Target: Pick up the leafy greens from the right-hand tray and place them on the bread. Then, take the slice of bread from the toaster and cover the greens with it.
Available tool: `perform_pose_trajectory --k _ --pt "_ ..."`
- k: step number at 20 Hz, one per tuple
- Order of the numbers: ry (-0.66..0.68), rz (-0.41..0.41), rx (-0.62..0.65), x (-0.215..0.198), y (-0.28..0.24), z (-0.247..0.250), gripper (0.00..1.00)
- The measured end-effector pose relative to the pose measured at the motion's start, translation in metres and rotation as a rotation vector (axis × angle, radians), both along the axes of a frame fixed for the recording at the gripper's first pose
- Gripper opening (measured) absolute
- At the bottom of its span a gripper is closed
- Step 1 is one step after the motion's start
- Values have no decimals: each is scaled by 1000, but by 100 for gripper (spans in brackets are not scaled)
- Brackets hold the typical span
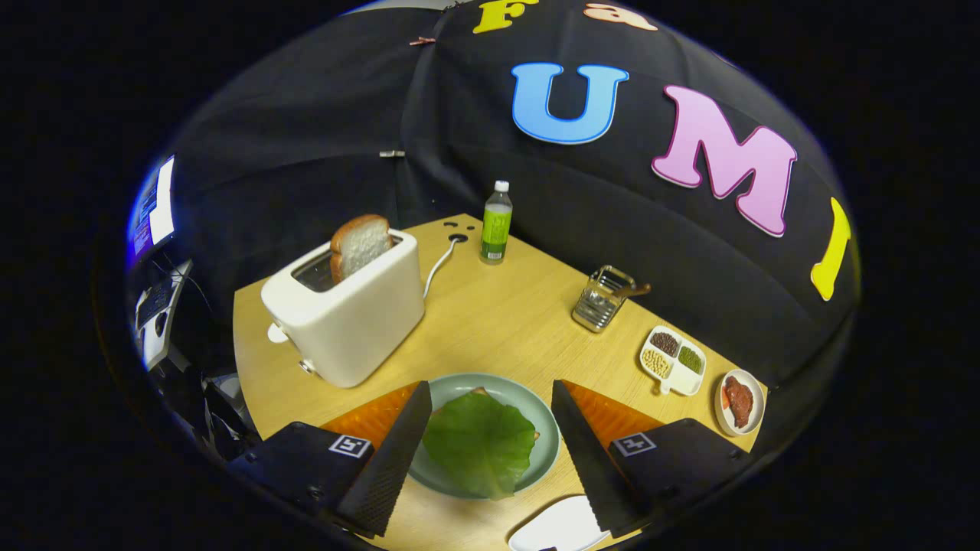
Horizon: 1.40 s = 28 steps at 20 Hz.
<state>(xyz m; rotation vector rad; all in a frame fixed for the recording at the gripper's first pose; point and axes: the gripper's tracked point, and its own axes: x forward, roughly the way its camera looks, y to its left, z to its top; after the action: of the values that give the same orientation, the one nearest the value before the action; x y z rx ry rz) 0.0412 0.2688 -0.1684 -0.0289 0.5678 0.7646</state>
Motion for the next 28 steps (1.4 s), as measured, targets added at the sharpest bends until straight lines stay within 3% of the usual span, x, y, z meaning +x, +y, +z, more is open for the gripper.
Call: perform_pose_trajectory --k 9,13,18,28 --pt "-115 25 199 15 60 138 98" --pt "-131 66 231 14 112 165 97" --pt "-108 89 202 9 166 162 98" --pt "27 -9 126 33 229 97 98"
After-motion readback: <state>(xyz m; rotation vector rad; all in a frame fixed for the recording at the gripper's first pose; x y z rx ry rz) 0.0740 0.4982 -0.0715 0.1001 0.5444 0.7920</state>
